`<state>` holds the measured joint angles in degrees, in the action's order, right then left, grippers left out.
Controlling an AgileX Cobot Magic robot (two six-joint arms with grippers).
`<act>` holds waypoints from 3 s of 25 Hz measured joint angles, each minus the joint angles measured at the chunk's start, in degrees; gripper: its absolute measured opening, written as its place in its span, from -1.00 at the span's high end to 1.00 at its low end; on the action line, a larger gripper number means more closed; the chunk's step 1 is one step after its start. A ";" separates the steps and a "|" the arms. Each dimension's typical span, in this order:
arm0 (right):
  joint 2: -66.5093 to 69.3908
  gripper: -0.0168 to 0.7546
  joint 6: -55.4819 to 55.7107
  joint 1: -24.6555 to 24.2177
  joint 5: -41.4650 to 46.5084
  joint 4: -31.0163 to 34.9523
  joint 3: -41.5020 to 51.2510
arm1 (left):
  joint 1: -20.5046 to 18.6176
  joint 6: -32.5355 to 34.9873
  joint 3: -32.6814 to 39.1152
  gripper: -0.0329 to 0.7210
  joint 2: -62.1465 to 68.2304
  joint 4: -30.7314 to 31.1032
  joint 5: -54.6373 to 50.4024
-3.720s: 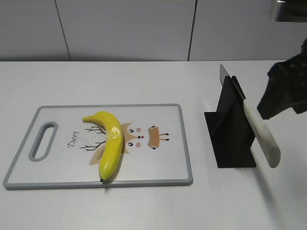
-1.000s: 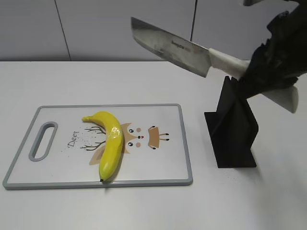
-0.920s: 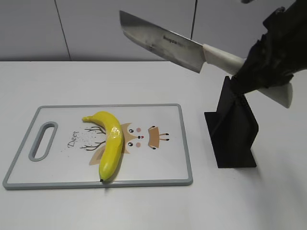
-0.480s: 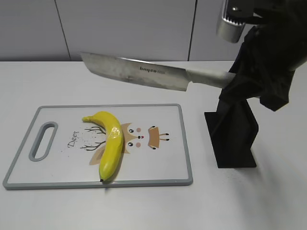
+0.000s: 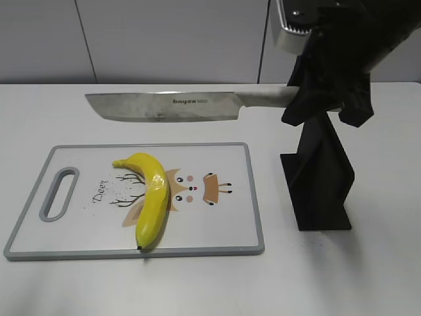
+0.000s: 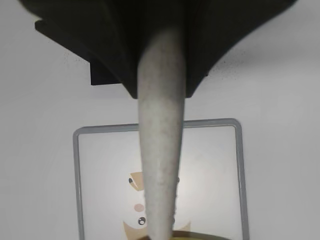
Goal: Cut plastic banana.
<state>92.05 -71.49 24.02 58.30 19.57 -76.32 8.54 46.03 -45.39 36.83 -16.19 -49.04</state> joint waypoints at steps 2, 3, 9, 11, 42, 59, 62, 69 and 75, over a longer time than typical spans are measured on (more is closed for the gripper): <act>2.20 0.54 -2.54 0.00 1.86 0.00 -2.46 | 2.04 3.58 -3.79 -0.64 5.79 -0.13 -1.04; 3.41 0.54 -3.09 0.00 2.25 0.00 -3.64 | 3.22 5.37 -5.49 -0.64 8.71 -0.13 -1.84; 9.75 0.54 -6.01 0.62 3.78 1.03 -8.88 | 10.49 9.47 -17.53 -0.64 25.48 4.09 -8.21; 11.35 0.54 -6.71 1.38 4.05 1.30 -10.20 | 13.51 9.83 -20.63 -0.64 30.35 6.91 -9.84; 17.82 0.54 -8.25 2.55 2.86 4.65 -14.85 | 21.06 10.63 -26.83 0.93 55.98 16.19 -8.15; 34.81 0.54 -8.27 2.49 -1.02 3.17 -15.17 | 20.51 10.63 -27.01 0.95 78.49 13.19 -0.15; 35.69 0.54 -7.99 2.49 -0.91 3.18 -15.43 | 20.51 10.63 -27.50 0.95 79.89 12.79 -0.18; 35.82 0.54 -7.91 2.49 -0.63 3.03 -15.75 | 20.51 10.63 -27.50 0.95 79.74 12.79 -0.25; 35.19 0.54 -7.65 2.67 0.08 3.09 -15.81 | 20.56 10.63 -27.38 0.95 78.58 13.23 -0.92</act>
<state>127.24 -79.13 26.69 58.38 22.66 -92.13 29.11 56.67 -72.77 115.40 -2.96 -49.97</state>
